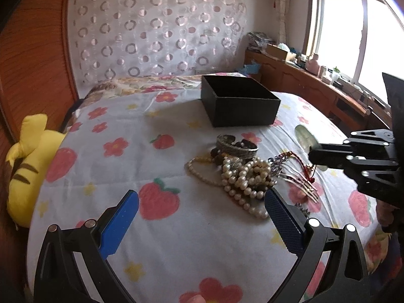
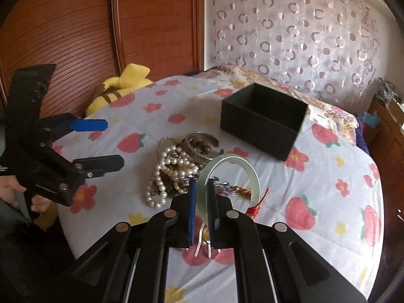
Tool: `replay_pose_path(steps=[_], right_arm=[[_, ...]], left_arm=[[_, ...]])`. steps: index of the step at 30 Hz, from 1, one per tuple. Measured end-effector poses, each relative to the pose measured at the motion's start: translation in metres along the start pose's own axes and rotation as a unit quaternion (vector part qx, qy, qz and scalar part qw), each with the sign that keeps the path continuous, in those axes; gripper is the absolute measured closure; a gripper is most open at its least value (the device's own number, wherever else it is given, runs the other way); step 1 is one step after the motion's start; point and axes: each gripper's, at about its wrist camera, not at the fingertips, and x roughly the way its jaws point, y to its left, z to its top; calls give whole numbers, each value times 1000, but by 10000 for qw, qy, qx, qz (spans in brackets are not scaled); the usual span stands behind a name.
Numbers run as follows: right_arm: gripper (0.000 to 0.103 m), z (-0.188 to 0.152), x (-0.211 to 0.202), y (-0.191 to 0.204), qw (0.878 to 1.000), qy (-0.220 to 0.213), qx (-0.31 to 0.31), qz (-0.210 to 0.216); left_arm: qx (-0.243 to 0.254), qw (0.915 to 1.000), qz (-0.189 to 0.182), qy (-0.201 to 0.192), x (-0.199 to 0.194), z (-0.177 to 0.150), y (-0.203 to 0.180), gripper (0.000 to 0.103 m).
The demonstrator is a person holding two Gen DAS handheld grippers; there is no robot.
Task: Organize jewelry
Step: 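Grasp and lift the silver cuff bracelet with the left gripper while the right gripper holds the bangle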
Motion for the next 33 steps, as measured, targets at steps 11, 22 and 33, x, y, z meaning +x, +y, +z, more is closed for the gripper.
replay_pose_path(steps=[11,22,33], right_arm=[[94,-32,-13,-27,9987,55,302,-395],[94,-38,-15,-29,9984,-82,443,-333],[94,-35,-12,-24,9987,-111,411,-277]], left_arm=[[321,9983,-477,45,38,49,-31,7],[660,9910,-741,901,97,66,-45,19],[844,9874,-689,1148,116,69,-42,44]])
